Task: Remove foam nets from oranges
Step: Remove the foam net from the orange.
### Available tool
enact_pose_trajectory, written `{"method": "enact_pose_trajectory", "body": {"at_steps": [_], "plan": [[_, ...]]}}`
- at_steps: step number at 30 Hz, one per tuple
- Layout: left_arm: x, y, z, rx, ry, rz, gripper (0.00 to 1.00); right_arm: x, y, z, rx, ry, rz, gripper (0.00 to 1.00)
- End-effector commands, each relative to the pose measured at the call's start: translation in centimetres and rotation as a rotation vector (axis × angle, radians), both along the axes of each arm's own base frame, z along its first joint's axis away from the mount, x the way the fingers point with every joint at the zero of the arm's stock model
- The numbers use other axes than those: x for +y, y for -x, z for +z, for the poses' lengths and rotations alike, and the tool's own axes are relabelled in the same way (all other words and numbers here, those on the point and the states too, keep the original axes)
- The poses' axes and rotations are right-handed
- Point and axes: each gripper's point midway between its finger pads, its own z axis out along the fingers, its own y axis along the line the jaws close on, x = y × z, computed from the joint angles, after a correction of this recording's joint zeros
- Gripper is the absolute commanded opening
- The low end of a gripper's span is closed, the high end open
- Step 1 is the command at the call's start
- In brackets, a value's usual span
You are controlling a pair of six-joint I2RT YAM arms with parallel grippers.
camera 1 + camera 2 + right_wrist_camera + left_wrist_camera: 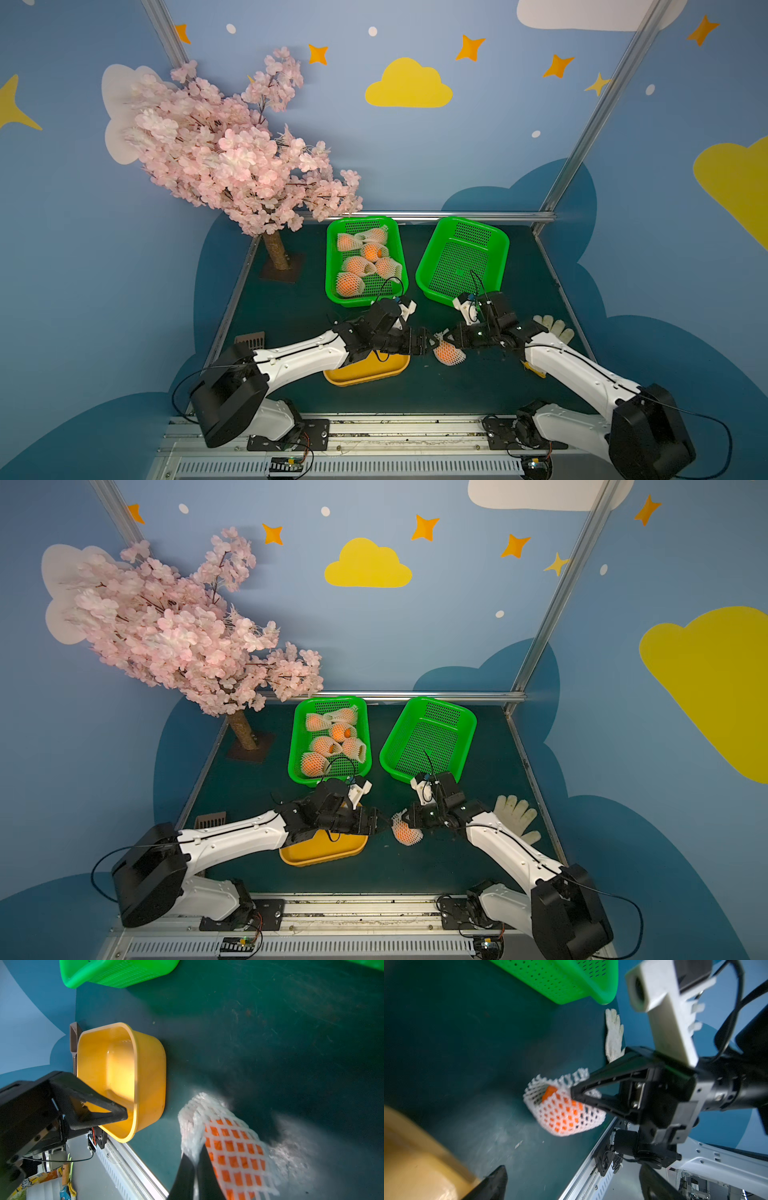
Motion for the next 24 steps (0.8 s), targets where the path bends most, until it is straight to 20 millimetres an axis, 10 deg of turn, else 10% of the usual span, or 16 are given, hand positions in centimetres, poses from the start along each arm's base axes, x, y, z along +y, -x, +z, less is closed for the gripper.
{"method": "enact_pose_trajectory", "body": {"at_steps": [1, 24], "plan": [[-2.2, -0.4, 0.8, -0.025, 0.069, -0.081, 0.92, 0.2, -1.5, 2.1, -0.089, -0.094, -0.079, 0.00], [-3.4, -2.3, -5.5, 0.117, -0.071, -0.111, 0.65, -1.8, -0.9, -0.2, -0.027, -0.162, -0.199, 0.00]]}}
